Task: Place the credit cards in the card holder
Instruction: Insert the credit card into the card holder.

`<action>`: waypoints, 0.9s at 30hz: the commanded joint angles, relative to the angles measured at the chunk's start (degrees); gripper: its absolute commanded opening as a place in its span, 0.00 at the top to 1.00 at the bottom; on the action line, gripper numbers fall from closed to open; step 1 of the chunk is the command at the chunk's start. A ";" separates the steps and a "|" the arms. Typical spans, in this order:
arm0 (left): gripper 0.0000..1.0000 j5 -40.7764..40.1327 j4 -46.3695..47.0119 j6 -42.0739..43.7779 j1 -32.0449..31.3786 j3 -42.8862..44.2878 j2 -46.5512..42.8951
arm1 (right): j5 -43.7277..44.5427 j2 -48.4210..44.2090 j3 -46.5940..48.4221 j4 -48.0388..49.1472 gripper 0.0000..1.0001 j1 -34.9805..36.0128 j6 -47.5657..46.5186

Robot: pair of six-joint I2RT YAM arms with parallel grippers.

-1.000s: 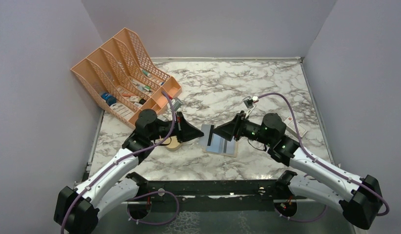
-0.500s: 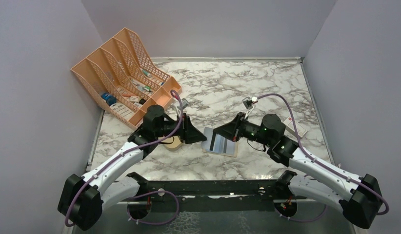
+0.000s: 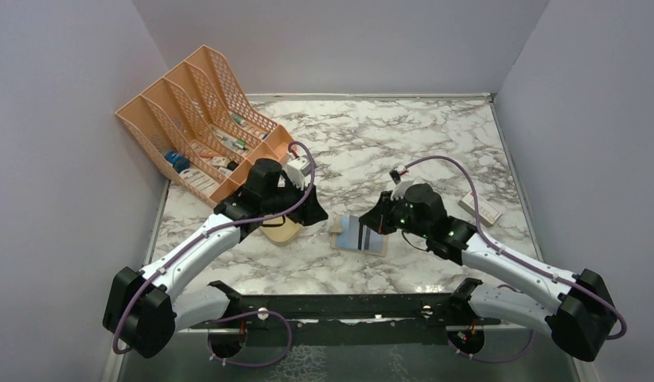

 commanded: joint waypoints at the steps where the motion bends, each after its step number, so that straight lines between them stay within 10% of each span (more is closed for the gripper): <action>1: 0.57 -5.39 -5.12 6.38 -0.99 1.84 1.34 | 4.28 4.20 1.74 -4.68 0.99 -1.22 -3.21; 27: 0.84 -22.41 -11.55 0.05 -13.07 13.06 26.12 | -16.19 18.03 -3.58 8.89 0.99 -18.19 -2.14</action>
